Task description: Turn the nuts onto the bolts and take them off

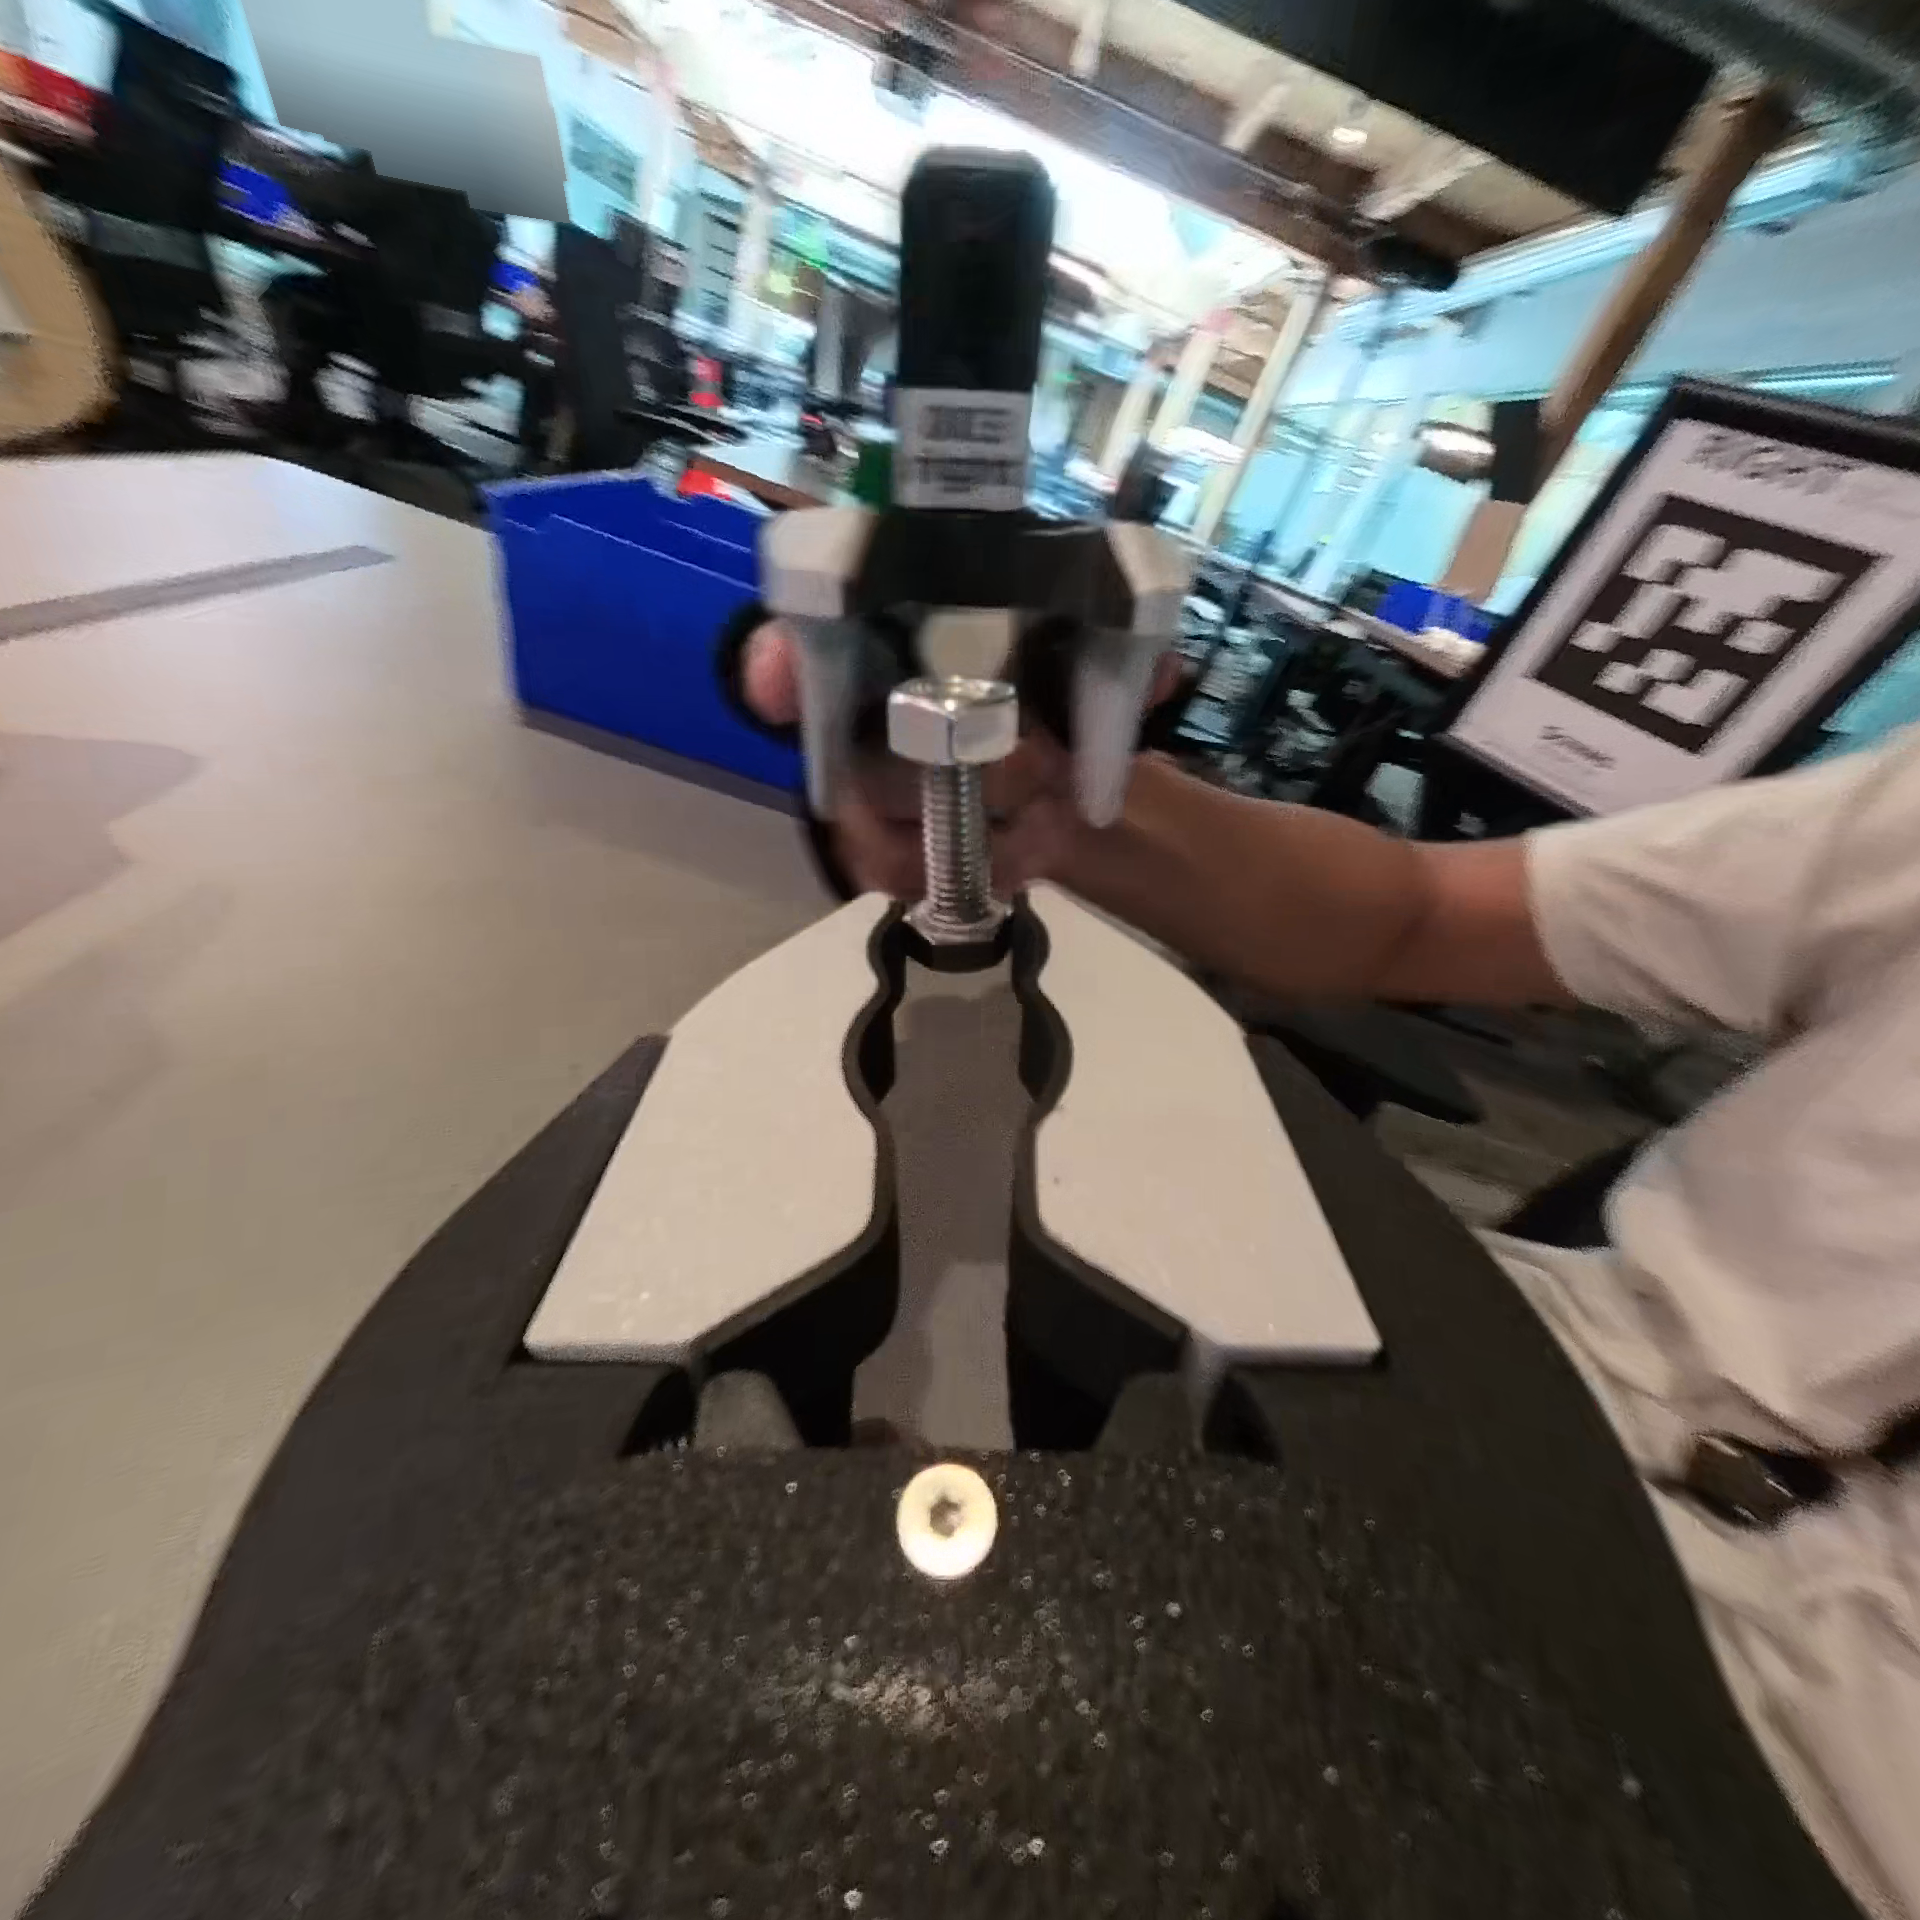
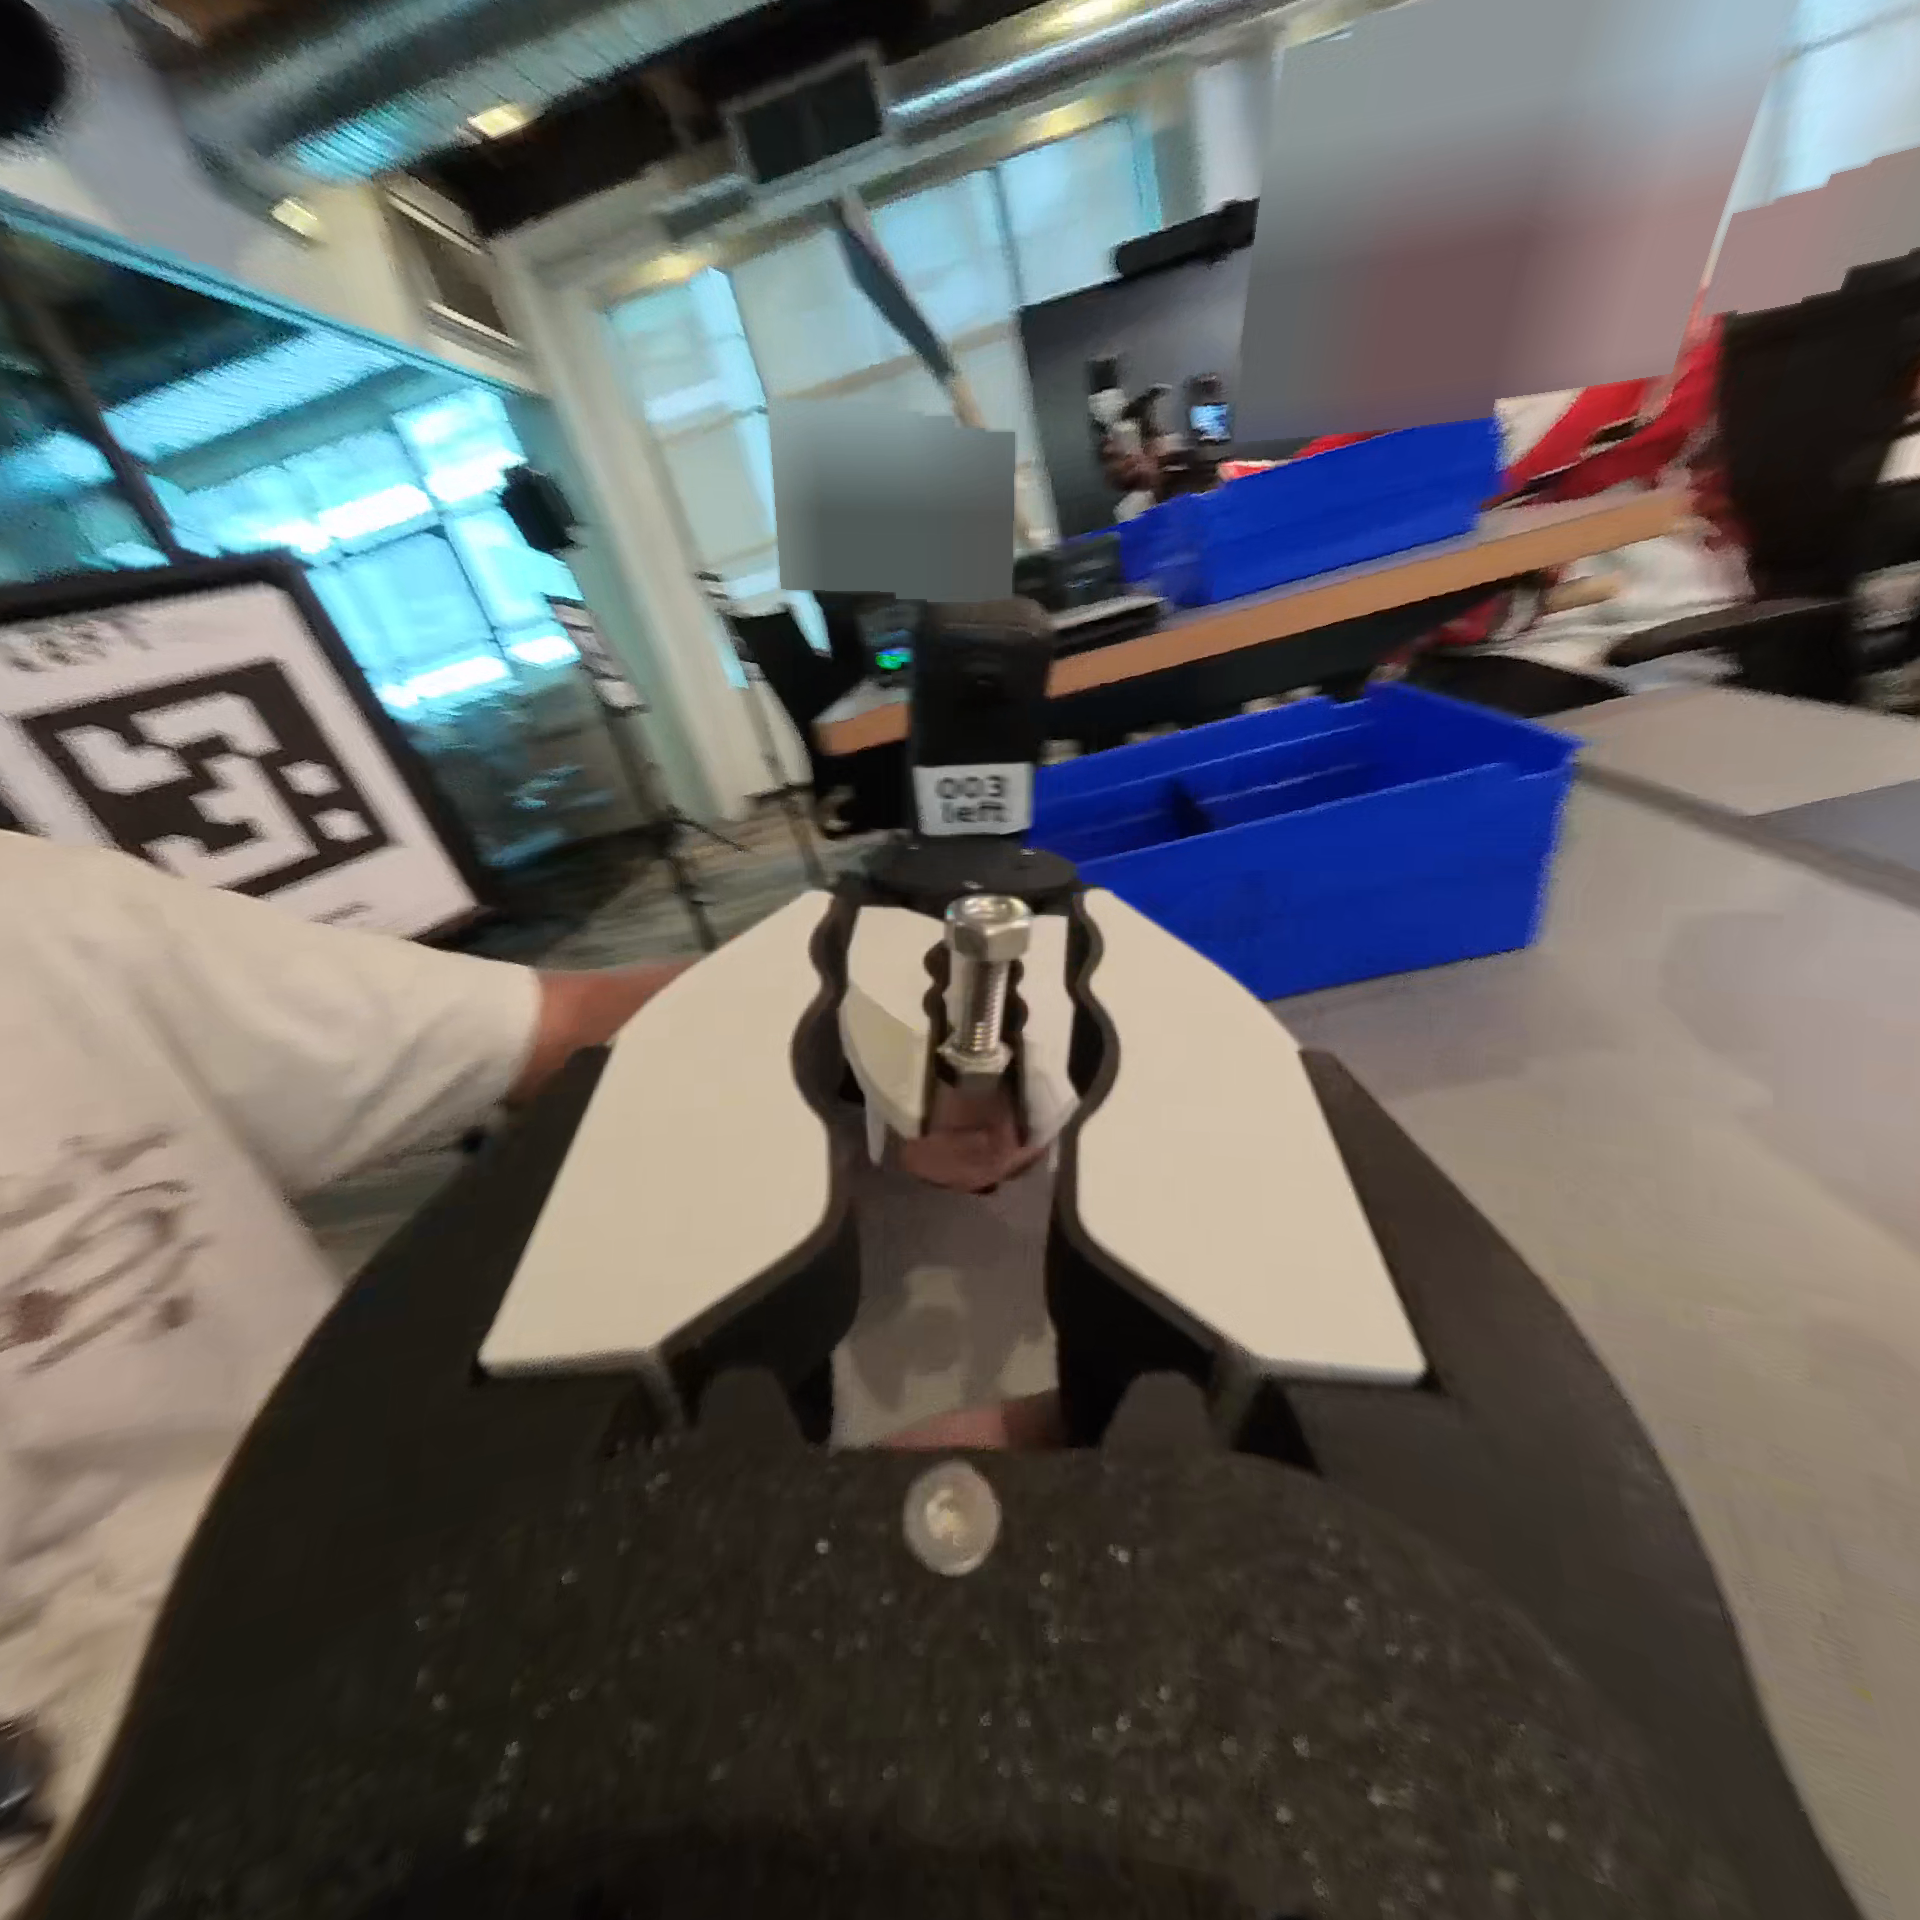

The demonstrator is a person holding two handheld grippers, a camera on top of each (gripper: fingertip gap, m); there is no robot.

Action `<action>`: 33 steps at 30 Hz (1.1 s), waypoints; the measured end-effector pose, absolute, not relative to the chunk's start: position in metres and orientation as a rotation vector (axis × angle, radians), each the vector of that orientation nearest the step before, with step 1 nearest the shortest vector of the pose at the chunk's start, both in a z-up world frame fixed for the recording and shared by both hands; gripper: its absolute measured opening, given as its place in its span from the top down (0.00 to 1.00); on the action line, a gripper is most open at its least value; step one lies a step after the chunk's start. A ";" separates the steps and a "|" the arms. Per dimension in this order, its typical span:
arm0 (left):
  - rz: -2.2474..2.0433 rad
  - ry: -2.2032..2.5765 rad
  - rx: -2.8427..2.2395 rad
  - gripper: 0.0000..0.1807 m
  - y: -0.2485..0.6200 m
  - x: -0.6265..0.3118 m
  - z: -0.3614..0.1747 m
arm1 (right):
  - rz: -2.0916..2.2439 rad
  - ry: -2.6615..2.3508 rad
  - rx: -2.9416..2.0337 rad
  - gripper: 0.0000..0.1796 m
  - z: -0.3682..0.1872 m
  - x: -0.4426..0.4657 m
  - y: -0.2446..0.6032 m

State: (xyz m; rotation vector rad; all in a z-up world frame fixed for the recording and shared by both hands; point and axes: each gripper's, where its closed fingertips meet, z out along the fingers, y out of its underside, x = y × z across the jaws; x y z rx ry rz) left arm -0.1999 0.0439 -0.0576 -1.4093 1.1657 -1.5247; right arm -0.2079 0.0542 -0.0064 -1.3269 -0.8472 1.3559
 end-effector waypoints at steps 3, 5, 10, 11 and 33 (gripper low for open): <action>-1.613 1.213 -1.364 0.90 0.030 -0.203 -0.054 | 1.571 -0.870 -1.295 0.79 -0.013 -0.215 0.050; -1.669 1.238 -1.340 0.90 0.022 -0.203 -0.051 | 1.651 -0.884 -1.256 0.80 -0.017 -0.216 0.045; -1.817 1.286 -1.316 0.90 0.006 -0.204 -0.050 | 1.767 -0.957 -1.132 0.81 -0.009 -0.218 0.025; -1.832 1.294 -1.317 0.90 0.004 -0.204 -0.051 | 1.778 -0.972 -1.115 0.81 -0.008 -0.219 0.022; -1.399 1.186 -1.502 0.90 0.049 -0.192 -0.075 | 1.224 -0.811 -1.365 0.90 -0.032 -0.220 0.067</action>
